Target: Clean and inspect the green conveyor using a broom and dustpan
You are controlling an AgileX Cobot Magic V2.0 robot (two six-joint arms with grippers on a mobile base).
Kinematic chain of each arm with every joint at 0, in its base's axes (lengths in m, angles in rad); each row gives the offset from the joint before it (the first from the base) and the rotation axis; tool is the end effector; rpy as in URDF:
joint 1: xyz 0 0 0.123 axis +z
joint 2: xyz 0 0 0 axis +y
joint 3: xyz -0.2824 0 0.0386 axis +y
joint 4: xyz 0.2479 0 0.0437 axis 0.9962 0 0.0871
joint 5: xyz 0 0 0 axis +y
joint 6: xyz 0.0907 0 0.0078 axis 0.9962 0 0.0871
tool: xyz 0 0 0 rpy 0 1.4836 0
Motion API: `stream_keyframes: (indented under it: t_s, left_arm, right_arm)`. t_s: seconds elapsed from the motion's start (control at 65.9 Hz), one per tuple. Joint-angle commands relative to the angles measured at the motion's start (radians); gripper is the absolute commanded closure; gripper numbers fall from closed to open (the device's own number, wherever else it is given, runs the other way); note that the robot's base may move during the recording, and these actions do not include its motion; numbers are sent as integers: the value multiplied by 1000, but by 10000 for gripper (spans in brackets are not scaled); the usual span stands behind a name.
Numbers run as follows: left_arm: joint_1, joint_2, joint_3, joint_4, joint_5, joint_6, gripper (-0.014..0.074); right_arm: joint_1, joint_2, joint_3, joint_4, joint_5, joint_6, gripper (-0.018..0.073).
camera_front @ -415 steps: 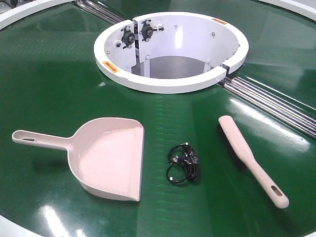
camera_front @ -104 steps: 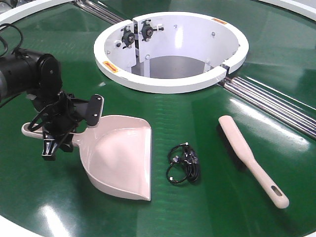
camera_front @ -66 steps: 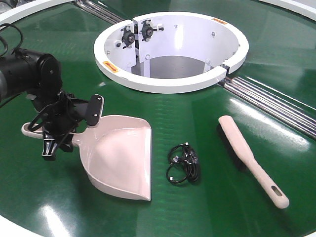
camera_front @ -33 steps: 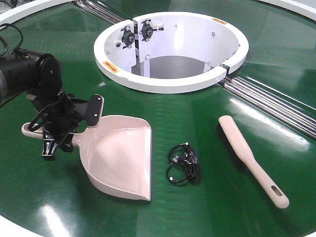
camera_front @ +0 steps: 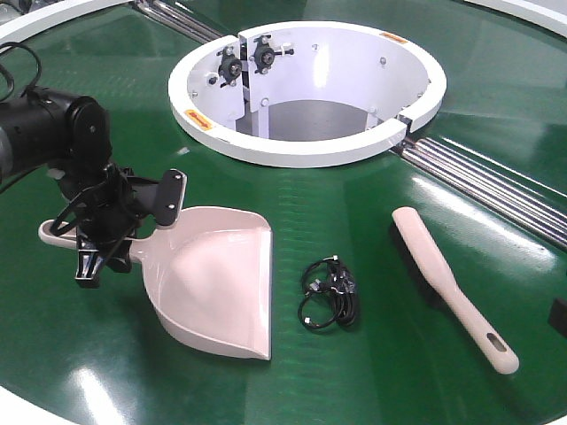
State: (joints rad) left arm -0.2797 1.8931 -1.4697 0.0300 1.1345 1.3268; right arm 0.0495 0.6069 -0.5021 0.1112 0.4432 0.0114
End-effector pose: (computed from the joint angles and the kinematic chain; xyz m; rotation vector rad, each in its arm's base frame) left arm 0.3650 -0.1023 0.2261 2.2189 2.1169 0.1138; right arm 0.1223 0.0104 0.2929 0.0334 2.0316 0.1500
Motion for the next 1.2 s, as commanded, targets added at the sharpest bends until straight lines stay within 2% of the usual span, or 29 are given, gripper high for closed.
stream_keyframes:
  t_s: [0.0,0.091,0.167,0.364,0.44,0.561,0.971,1.183]
  left_arm:
    - [-5,-49,-30,2,2,-5,604]
    - [-5,-49,-30,2,2,-5,604]
    - [-5,-49,-30,2,2,-5,604]
    - [-5,-49,-30,0,2,-5,604]
    - [-5,-49,-30,1,2,-5,604]
    - [-5,-49,-30,1,2,-5,604]
    - [-5,-49,-30,1,2,-5,604]
    - [-5,-49,-30,1,2,-5,604]
  right_arm:
    - [0,45,-64,-3,-53,-44,520]
    - [0,105,-121,-3,23,-107,431]
    - [4,162,-177,1,88,-131,323]
    - [40,330,-305,-21,208,-135,48]
    - [60,395,-349,-43,261,-138,-6]
    - [89,508,-430,-63,325,-132,-22]
    - [88,909,-740,-74,637,-118,11]
    - [88,1041,-827,-75,703,-119,24]
